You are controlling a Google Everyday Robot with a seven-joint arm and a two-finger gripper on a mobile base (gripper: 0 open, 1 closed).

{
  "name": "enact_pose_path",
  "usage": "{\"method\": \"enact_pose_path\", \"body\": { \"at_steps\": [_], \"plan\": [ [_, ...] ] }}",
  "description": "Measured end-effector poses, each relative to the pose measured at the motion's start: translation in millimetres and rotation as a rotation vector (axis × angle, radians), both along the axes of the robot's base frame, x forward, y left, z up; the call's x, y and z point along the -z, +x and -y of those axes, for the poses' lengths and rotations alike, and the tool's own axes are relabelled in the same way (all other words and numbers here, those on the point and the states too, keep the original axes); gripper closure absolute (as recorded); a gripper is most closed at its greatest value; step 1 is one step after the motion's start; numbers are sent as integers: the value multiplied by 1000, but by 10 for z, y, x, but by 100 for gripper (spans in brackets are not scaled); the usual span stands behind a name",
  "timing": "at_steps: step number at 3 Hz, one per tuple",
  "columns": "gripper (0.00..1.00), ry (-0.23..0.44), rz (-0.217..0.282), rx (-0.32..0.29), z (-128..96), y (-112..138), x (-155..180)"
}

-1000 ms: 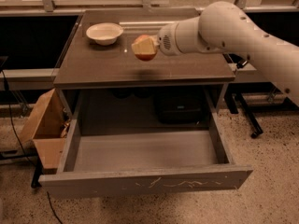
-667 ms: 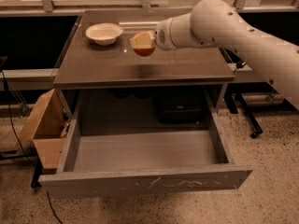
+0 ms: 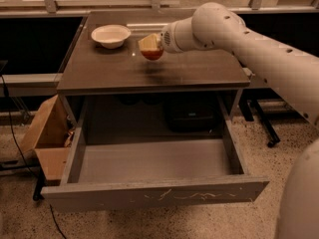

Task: Pick apple from top drawer and place on counter

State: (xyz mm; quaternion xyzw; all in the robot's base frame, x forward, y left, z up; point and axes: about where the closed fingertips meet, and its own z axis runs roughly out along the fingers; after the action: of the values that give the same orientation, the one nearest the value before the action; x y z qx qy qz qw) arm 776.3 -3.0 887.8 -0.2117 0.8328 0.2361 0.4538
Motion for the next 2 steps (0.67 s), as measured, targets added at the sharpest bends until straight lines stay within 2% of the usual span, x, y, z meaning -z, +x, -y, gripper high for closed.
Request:
{"method": "enact_pose_path", "body": {
  "at_steps": [1, 2],
  "plan": [
    [81, 4, -14, -1, -25, 166, 109],
    [51, 6, -33, -14, -64, 287, 226]
  ]
}}
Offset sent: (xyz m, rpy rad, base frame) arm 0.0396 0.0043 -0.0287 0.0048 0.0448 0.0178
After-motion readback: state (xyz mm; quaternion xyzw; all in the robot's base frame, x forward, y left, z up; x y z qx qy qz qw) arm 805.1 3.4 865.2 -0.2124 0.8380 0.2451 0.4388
